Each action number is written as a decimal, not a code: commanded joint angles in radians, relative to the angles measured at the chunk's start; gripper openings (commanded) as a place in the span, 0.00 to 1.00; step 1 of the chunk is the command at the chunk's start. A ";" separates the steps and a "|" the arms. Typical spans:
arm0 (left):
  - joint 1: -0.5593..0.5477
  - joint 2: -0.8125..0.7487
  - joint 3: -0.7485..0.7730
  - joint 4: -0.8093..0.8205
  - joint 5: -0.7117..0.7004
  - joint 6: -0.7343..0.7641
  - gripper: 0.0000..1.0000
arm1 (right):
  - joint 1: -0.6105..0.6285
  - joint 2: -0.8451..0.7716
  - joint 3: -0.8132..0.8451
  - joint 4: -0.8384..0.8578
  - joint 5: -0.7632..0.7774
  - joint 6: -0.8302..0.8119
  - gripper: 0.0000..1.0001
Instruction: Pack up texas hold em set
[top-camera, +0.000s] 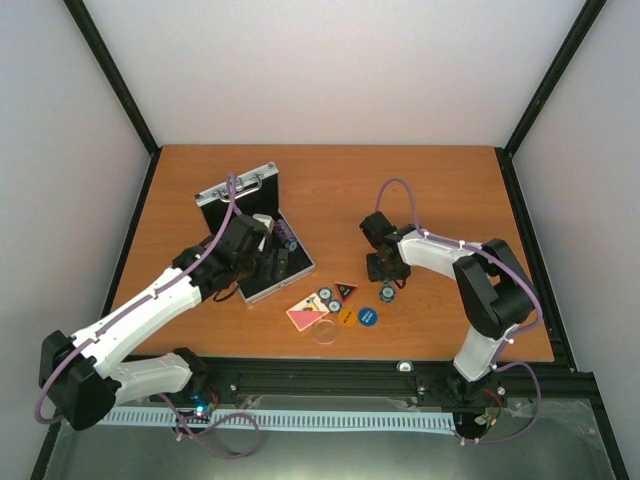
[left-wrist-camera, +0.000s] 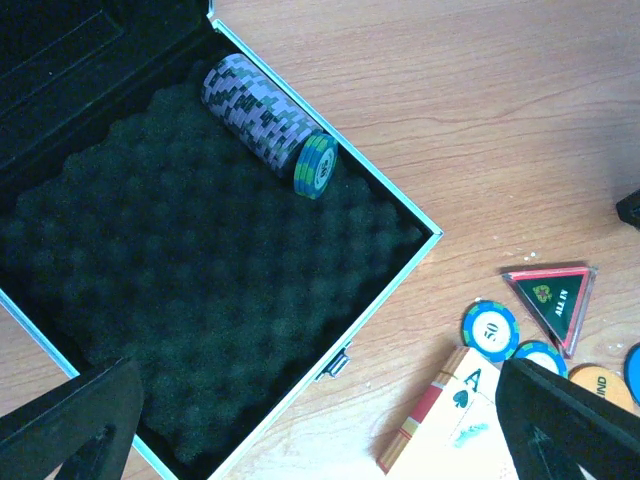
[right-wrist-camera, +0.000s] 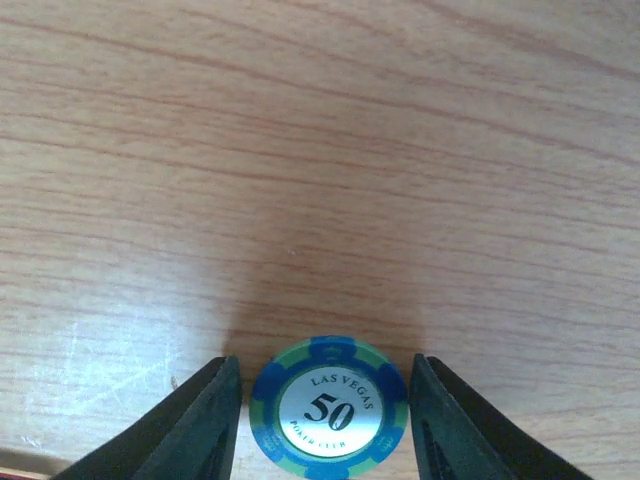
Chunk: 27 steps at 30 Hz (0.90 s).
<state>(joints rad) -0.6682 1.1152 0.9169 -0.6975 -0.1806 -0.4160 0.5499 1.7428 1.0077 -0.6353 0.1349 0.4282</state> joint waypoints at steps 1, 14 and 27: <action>-0.002 -0.020 0.023 -0.016 -0.015 -0.014 1.00 | -0.011 0.020 -0.044 0.002 0.016 0.001 0.45; -0.002 -0.025 0.017 -0.013 -0.014 -0.019 1.00 | -0.011 -0.020 -0.058 -0.017 0.040 0.014 0.50; -0.002 -0.017 0.017 -0.010 -0.011 -0.021 1.00 | -0.011 -0.023 -0.084 -0.003 0.026 0.024 0.27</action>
<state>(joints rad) -0.6682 1.1088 0.9169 -0.7048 -0.1837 -0.4232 0.5446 1.7058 0.9592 -0.5941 0.1505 0.4438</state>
